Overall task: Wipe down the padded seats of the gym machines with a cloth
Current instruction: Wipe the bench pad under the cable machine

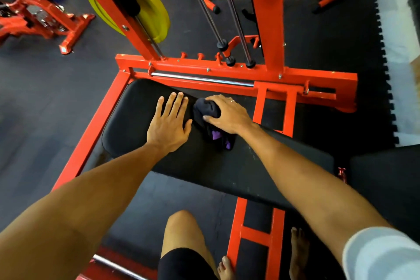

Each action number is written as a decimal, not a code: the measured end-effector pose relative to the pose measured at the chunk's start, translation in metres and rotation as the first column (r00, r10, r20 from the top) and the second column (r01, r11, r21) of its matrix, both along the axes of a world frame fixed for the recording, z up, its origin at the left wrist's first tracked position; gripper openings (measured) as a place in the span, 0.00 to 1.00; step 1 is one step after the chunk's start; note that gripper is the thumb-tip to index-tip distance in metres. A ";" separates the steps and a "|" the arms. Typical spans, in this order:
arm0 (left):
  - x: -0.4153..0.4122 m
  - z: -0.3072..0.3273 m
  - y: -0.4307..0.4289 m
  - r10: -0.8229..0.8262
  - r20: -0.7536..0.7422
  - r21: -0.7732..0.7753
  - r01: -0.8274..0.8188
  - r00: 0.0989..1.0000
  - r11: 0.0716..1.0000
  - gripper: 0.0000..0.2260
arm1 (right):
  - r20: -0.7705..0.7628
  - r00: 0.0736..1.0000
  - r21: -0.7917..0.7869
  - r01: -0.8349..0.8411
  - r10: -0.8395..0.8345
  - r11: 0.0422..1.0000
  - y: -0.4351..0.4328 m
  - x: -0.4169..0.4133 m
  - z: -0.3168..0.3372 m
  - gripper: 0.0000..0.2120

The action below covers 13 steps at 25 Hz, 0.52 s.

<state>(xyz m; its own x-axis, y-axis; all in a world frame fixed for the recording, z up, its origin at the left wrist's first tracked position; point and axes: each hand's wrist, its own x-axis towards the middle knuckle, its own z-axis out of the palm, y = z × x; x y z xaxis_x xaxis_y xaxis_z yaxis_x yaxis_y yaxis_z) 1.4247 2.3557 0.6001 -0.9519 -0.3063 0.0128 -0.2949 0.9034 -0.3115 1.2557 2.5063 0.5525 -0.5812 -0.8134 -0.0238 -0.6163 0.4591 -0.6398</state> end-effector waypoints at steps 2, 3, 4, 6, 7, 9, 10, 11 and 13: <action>0.000 -0.001 0.002 0.009 0.001 -0.002 -0.009 1.000 1.000 0.31 | 0.067 0.998 0.119 -0.014 0.006 0.993 0.037 -0.023 -0.017 0.34; -0.001 -0.001 0.002 0.012 -0.001 -0.004 -0.012 1.000 1.000 0.31 | 0.115 0.993 0.159 0.006 -0.024 0.987 0.057 -0.031 -0.026 0.36; -0.001 -0.001 0.002 0.013 -0.004 -0.005 -0.013 1.000 1.000 0.31 | 0.155 0.987 0.182 0.021 -0.050 0.983 0.075 -0.037 -0.033 0.36; -0.001 -0.002 0.001 0.012 -0.006 -0.011 -0.012 1.000 1.000 0.31 | 0.204 0.976 0.189 0.041 -0.080 0.981 0.092 -0.039 -0.036 0.34; -0.002 -0.002 0.001 0.013 -0.005 -0.014 -0.013 1.000 1.000 0.31 | 0.196 0.977 0.183 0.047 -0.083 0.982 0.089 -0.038 -0.033 0.33; -0.001 -0.001 0.001 0.013 -0.001 -0.017 -0.013 1.000 1.000 0.31 | 0.146 0.988 0.154 0.033 -0.055 0.988 0.065 -0.033 -0.022 0.32; -0.001 -0.001 0.001 0.011 -0.002 -0.016 -0.011 1.000 1.000 0.31 | 0.126 0.991 0.131 0.019 -0.036 0.991 0.047 -0.028 -0.014 0.33; -0.001 -0.002 0.001 0.009 -0.001 -0.015 -0.009 1.000 1.000 0.31 | 0.107 0.994 0.107 0.003 -0.015 0.994 0.030 -0.021 -0.007 0.34; -0.001 -0.001 0.001 0.003 -0.001 -0.016 -0.003 1.000 1.000 0.31 | 0.063 0.998 0.079 -0.009 0.004 0.997 0.007 -0.010 0.004 0.36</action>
<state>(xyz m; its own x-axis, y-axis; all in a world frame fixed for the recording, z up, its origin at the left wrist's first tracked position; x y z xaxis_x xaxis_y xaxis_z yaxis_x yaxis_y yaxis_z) 1.4234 2.3567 0.5993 -0.9510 -0.3085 0.0190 -0.2977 0.8975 -0.3253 1.2458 2.5135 0.5561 -0.5714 -0.8111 -0.1246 -0.5795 0.5063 -0.6386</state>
